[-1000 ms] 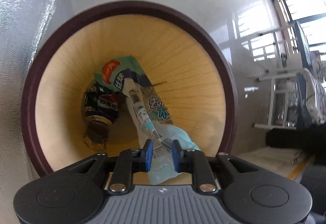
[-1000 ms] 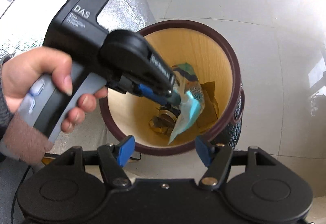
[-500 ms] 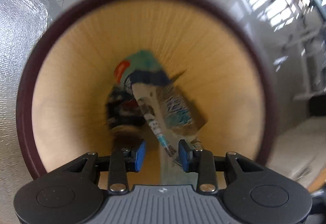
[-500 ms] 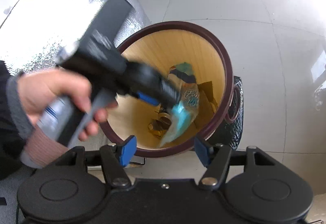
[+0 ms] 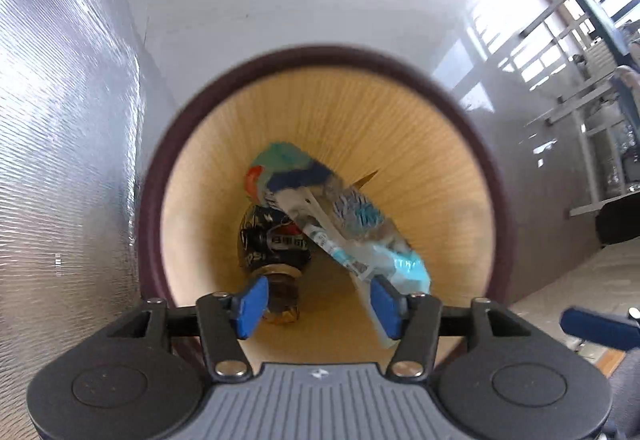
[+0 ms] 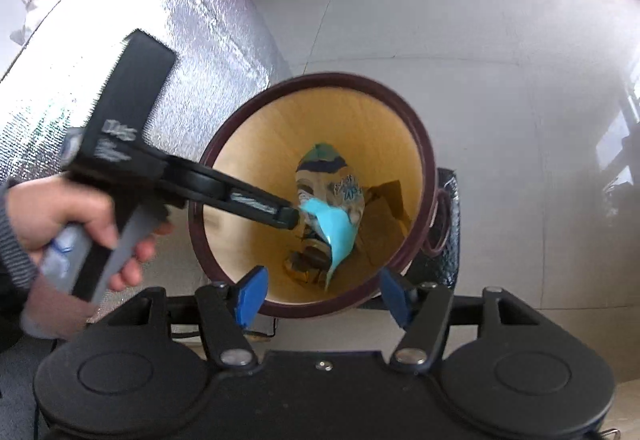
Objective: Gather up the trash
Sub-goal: 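Move both open tools from the wastebasket back over the table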
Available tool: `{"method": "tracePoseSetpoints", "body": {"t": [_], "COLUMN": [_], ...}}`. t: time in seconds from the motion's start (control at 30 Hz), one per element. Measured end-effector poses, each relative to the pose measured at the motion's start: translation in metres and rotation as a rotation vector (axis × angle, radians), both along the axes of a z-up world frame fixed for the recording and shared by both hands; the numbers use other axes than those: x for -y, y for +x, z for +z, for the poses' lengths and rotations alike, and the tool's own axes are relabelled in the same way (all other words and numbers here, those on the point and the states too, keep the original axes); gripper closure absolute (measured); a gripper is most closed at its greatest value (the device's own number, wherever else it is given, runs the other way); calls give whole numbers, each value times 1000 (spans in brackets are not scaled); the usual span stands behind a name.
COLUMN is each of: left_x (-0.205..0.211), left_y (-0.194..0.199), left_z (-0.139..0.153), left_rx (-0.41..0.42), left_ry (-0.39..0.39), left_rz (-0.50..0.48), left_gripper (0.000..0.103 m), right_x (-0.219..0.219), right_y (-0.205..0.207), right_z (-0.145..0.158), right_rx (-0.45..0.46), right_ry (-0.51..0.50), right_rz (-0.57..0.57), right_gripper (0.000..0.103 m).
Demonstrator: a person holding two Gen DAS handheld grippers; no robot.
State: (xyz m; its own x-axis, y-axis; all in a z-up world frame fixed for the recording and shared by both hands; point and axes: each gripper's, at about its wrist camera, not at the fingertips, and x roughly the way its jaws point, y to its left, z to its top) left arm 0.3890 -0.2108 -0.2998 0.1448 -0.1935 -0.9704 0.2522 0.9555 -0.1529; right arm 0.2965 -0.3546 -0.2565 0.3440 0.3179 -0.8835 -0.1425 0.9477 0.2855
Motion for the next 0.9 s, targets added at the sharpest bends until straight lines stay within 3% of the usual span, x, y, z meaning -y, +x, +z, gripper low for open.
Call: {"method": "tracePoseSetpoints", "body": {"t": [0.17,0.3,0.47,0.77,0.9], "left_x": [-16,-30,-51,-80,-89], "left_y": [-20,-37,-64,-105,-122], "left_z": [38,65,100,143,161], "left_rx": [62,100,170,263,303], "left_ry": [-15,-25,-17,-63,-81], "left_rz": [-1,12,13,25,31], "left_gripper": [24,15,2,0,0], "right_x": [3,2,-1,-6,-12], "right_y": [-11,-23,-39,-66,-78], "right_z": [27,47,70,107,118], "right_rx": [35,69,113,178,210], "right_ry": [-26,-43,-70,-92,-103], "right_rz": [-39,-80,-136,-216,-224], "right_gripper": [35,30,18,0,0]}}
